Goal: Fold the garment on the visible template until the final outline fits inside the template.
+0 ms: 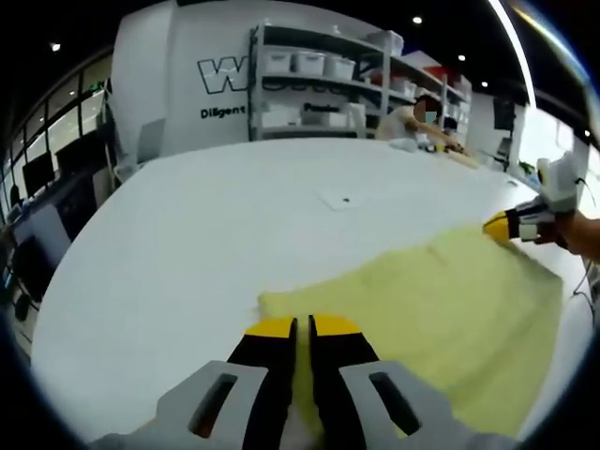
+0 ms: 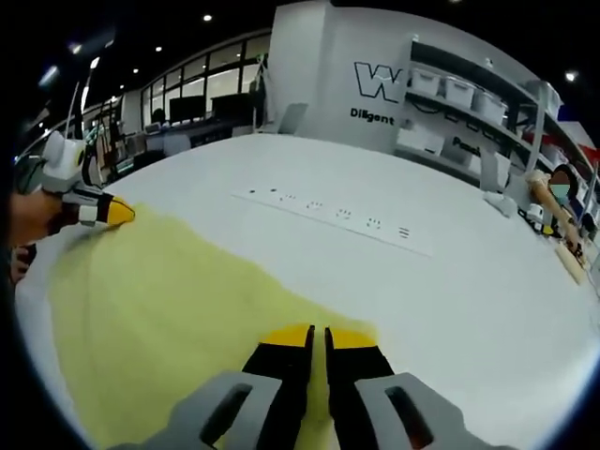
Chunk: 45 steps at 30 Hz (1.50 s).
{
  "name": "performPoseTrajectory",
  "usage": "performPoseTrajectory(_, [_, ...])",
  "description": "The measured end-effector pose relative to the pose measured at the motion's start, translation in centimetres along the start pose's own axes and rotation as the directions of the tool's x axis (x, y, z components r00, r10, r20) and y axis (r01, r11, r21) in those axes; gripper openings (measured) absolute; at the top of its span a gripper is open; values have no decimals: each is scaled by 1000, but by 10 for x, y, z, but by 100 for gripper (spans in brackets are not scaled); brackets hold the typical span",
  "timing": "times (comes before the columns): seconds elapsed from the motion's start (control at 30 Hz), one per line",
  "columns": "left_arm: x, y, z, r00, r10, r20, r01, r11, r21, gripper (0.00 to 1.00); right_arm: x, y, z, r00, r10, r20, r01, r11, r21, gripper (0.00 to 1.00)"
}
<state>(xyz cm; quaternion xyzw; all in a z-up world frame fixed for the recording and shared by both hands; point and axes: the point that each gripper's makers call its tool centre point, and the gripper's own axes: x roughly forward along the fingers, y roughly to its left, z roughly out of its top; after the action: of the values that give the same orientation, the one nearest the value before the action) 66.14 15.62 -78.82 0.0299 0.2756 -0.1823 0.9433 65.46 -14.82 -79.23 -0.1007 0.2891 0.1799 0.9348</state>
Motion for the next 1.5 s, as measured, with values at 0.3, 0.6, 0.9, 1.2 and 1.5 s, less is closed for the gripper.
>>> performPoseTrajectory(0.3, [-1, -9, 4, 1000, -21, 18, 22, 1000, -19, 16, -5, 5, 5, 1000, 1, 21, -1, 1000, -3, 13])
performPoseTrajectory(0.6, [-3, -12, 5, 999, -28, 19, 28, 999, -42, 29, -11, 9, 10, 999, 9, 40, -8, 1000, -13, 25])
performPoseTrajectory(0.9, [-7, -11, 9, 1000, -12, 23, 14, 998, -56, 48, -14, 18, 12, 998, 32, 53, -32, 999, -10, 45])
performPoseTrajectory(1.2, [-10, -19, 10, 999, -22, 31, 24, 998, -53, 65, -20, 21, 14, 997, 46, 65, -47, 999, 10, 57])
performPoseTrajectory(1.5, [-20, -23, 14, 999, -23, 35, 24, 999, -45, 66, -31, 24, 20, 995, 52, 89, -55, 998, 23, 60])
